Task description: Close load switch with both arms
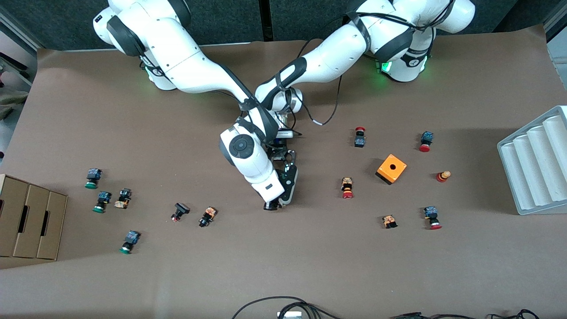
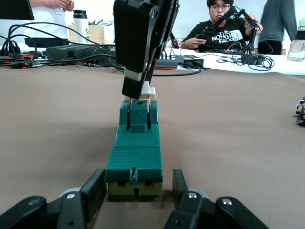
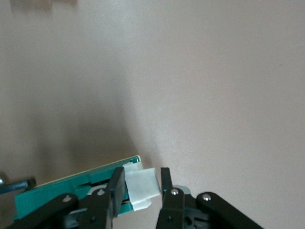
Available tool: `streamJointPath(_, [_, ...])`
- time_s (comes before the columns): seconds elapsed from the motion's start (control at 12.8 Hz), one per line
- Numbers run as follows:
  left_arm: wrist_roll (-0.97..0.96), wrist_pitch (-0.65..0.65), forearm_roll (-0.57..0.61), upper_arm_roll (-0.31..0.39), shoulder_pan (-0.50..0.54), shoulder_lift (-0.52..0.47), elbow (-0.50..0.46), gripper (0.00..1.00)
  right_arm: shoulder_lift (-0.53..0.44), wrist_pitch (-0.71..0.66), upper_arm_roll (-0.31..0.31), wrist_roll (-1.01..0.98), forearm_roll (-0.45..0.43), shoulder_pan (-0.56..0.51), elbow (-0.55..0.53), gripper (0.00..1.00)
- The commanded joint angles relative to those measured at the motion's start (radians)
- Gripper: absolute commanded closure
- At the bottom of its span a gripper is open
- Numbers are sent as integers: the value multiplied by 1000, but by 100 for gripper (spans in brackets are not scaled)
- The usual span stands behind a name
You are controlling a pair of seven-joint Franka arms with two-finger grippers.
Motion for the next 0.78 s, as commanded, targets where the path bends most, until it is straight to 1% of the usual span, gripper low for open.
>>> streamJointPath(0.0, [-23,-10,10,10,-12,30,27,36,48,41,-4,-12,-6,-6,33,63])
streamJointPath(0.7, [-21,-10,10,10,-12,30,27,36,57,48,-4,-13,-6,-9,38,63])
